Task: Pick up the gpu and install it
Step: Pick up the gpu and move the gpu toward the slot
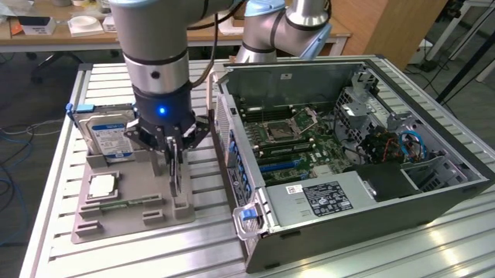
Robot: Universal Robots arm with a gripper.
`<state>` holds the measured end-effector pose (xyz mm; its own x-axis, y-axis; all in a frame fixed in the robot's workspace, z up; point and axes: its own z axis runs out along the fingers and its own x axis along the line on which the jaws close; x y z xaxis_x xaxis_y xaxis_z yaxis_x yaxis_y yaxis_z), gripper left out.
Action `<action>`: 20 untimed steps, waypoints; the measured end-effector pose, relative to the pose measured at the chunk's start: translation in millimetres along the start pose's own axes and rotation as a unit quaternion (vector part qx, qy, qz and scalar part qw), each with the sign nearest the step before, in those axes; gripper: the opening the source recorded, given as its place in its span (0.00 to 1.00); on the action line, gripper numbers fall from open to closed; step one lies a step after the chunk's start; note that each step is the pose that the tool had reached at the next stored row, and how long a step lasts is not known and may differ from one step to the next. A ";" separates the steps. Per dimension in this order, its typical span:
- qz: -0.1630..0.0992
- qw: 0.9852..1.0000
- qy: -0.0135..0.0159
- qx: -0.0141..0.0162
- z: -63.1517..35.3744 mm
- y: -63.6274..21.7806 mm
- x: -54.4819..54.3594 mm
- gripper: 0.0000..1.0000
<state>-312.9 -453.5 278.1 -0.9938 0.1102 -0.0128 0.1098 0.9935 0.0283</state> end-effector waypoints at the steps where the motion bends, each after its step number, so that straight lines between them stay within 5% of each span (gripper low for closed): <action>1: 0.000 1.000 0.000 0.000 -4.4 0.1 0.0 0.27; 20: 0.000 1.000 0.000 -0.003 -80.1 2.3 -1.0 0.26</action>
<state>-312.9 -453.5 358.2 -0.9938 0.1103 -0.0133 0.1097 0.9933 0.0349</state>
